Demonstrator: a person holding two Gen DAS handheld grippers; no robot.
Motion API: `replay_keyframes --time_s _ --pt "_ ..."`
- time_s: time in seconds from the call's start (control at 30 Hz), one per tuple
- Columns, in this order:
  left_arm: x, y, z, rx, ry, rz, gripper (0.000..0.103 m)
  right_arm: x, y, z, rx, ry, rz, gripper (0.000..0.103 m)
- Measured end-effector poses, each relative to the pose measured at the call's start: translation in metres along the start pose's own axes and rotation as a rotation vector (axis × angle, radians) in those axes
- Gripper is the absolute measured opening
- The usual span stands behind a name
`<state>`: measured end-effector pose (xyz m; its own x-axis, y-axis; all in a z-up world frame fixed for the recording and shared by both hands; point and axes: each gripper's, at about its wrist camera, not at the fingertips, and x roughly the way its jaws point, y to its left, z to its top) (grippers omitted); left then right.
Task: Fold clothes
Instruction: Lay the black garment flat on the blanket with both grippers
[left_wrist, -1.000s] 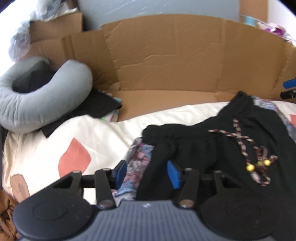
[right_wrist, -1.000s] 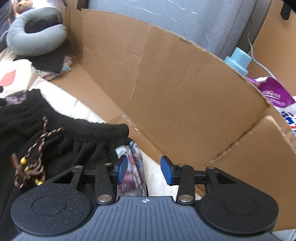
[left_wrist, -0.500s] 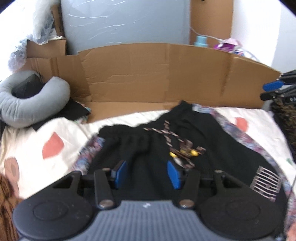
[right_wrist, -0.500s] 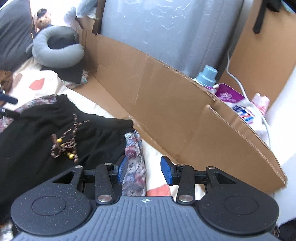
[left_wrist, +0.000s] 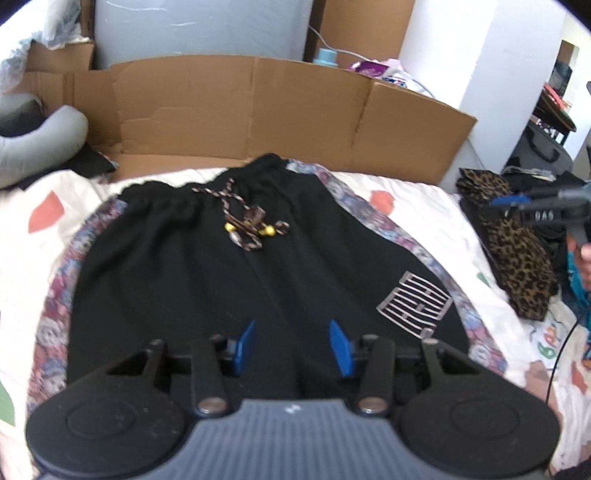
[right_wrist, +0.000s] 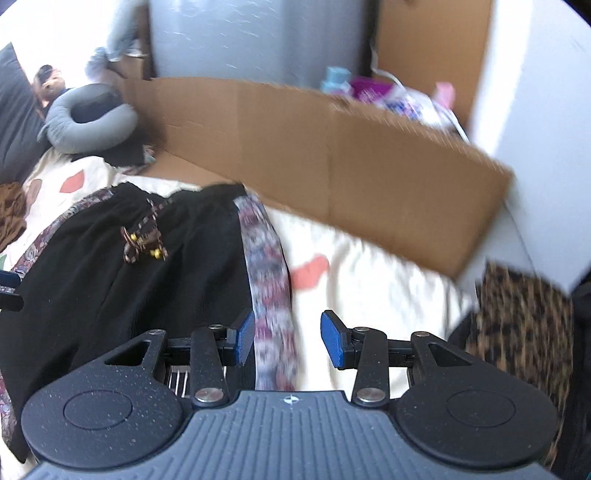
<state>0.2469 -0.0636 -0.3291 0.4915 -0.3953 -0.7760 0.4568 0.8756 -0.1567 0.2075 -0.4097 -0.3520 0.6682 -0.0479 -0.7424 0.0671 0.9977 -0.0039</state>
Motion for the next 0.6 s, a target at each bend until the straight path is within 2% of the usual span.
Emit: replay_keyframes --time_s 0.17,0.3,0.47,0.6 --pt "0.004 -0.013 -0.020 -0.003 0.043 -0.041 0.044 -0.010 -0.012 -0.031 0.040 0.019 -0.030 0.047" --pt "0.011 -0.027 -0.039 0.020 0.096 -0.077 0.042 -0.011 -0.022 -0.052 0.122 0.033 -0.052 0.046" --pt "0.021 -0.045 -0.063 0.052 0.160 -0.179 0.042 0.003 -0.018 -0.085 0.113 0.113 -0.070 0.046" --pt "0.035 -0.059 -0.077 0.065 0.194 -0.237 0.042 0.019 -0.020 -0.106 0.191 0.188 -0.045 0.046"
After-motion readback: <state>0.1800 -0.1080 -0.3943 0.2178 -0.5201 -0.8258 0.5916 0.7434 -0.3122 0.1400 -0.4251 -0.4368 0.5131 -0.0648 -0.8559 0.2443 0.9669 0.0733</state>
